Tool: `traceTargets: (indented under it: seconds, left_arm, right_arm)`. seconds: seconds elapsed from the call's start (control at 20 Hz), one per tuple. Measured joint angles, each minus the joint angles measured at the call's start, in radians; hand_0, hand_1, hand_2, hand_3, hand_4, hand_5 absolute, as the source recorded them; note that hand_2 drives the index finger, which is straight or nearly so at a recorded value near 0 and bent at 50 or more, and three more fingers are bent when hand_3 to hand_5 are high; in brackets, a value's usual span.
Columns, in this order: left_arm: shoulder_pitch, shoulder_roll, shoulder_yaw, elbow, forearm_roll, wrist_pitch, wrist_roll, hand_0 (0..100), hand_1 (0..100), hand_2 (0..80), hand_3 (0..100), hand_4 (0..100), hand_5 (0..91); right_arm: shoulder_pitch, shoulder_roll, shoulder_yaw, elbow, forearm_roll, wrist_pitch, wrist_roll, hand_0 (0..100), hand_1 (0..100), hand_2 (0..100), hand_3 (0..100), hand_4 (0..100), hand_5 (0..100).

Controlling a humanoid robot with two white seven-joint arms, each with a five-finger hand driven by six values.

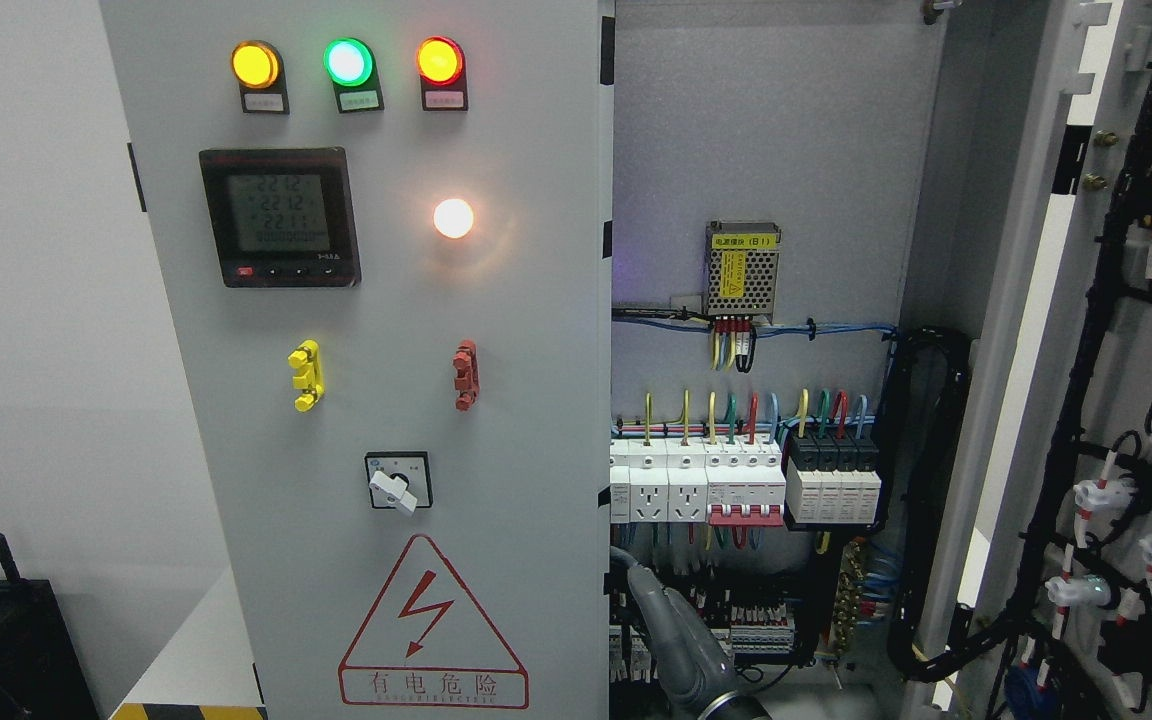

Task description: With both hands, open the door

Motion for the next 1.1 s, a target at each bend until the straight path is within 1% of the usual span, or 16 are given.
traceTargets:
  seconds: [0.25,0.55,0.75,1.0,1.1]
  left_arm:
    - [0.0,0.0,0.0,0.0,0.0,0.0,0.0,0,0,0.0,0,3,0.0]
    - [0.0,0.0,0.0,0.0,0.0,0.0,0.0,0,0,0.0,0,3,0.0]
    - [0.0,0.0,0.0,0.0,0.0,0.0,0.0,0,0,0.0,0,3,0.0]
    - [0.0,0.0,0.0,0.0,0.0,0.0,0.0,0,0,0.0,0,3,0.0]
    - [0.0,0.0,0.0,0.0,0.0,0.0,0.0,0,0,0.0,0,3,0.0]
  right_arm:
    - [-0.01,-0.001,0.001,0.012,-0.013,0.0,0.001,22,0,0,0,0,0]
    - [-0.015,-0.015,0.001,0.022,-0.027,0.0,0.002,22,0,0,0,0,0]
    - [-0.017,-0.021,0.001,0.025,-0.031,0.0,0.015,22,0,0,0,0,0]
    - [-0.019,-0.026,0.001,0.028,-0.033,0.0,0.02,22,0,0,0,0,0]
    - [-0.019,-0.028,0.001,0.029,-0.034,0.0,0.036,22,0,0,0,0,0]
